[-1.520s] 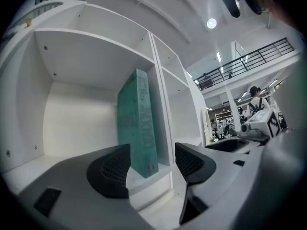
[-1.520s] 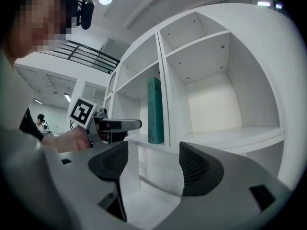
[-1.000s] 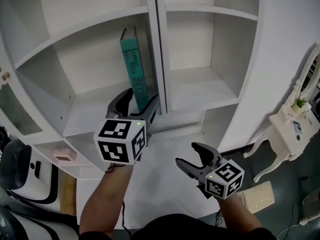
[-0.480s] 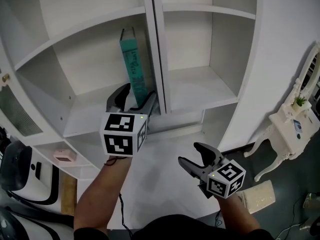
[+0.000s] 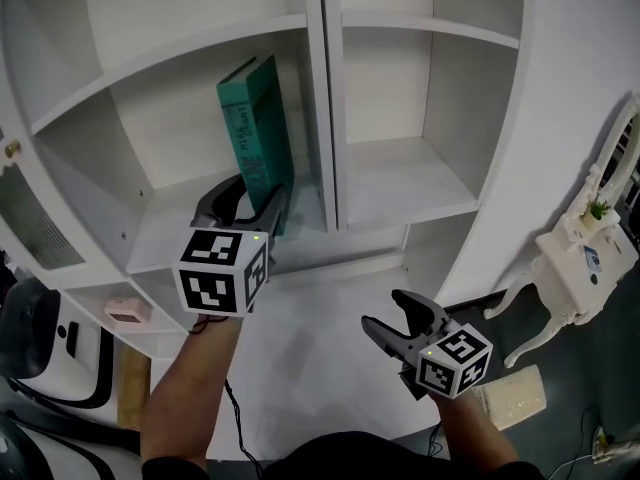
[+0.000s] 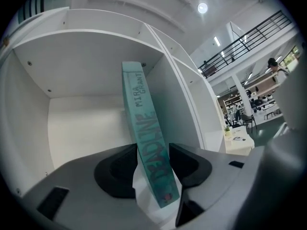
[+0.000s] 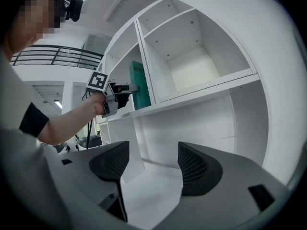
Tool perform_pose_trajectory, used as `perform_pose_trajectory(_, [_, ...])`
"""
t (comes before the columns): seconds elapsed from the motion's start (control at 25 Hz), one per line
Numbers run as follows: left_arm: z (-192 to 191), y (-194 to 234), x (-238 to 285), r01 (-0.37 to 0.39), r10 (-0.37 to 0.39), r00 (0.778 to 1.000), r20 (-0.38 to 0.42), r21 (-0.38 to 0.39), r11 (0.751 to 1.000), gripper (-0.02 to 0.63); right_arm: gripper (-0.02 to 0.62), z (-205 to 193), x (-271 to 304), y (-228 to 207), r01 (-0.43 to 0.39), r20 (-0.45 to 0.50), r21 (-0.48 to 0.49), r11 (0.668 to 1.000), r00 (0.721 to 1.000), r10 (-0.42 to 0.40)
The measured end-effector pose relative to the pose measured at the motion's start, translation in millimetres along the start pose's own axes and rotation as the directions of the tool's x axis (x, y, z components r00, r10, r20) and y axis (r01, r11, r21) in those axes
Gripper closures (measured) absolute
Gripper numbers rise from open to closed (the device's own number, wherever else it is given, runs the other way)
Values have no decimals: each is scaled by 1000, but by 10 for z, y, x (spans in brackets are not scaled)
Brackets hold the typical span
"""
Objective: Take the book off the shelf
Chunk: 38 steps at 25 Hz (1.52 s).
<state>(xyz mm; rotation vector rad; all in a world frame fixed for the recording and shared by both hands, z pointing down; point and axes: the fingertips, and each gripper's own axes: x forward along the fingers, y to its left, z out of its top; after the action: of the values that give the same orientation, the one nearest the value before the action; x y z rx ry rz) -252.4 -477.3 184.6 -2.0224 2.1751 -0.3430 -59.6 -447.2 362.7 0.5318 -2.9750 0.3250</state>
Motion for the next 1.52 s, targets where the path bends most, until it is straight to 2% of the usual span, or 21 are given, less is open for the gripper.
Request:
perform_pose_trajectory(0.16, [-26, 247, -76, -59, 60, 998, -5, 33, 998, 383, 265, -83, 36, -3, 1, -20, 6, 1000, 1000, -1])
perform_pose_trajectory(0.28, [-21, 343, -47, -62, 62, 998, -15, 12, 998, 371, 267, -125, 73, 35, -7, -30, 11, 1000, 1000, 7])
perform_pose_trajectory(0.44, [8, 276, 62, -43, 43, 999, -33, 15, 999, 348, 267, -167, 84, 58, -9, -35, 12, 1000, 999, 10])
perform_pose_trajectory(0.72, [-16, 294, 344, -94, 97, 994, -54, 63, 994, 348, 270, -266, -17, -94, 21, -50, 38, 999, 999, -19])
perform_pose_trajectory(0.8, [-31, 323, 371, -95, 98, 994, -54, 47, 994, 392, 275, -290, -39, -136, 26, -54, 43, 999, 998, -24])
perform_pose_trajectory(0.92, [-34, 339, 331, -80, 81, 996, -47, 15, 997, 414, 285, -333, -50, -154, 19, -63, 49, 999, 998, -16])
perform_pose_trajectory(1.16, [41, 323, -31, -86, 86, 996, -4, 0, 996, 445, 299, -430, 8, -87, -44, -86, 51, 998, 995, 48])
perform_pose_trajectory(1.32, [60, 367, -400, -118, 119, 992, 34, -11, 993, 449, 301, -521, 99, 0, -121, -99, 56, 991, 987, 126])
perform_pose_trajectory(1.52, [9, 535, -846, -174, 177, 983, 48, -61, 983, 450, 300, -628, 203, 138, -209, -127, 53, 976, 968, 214])
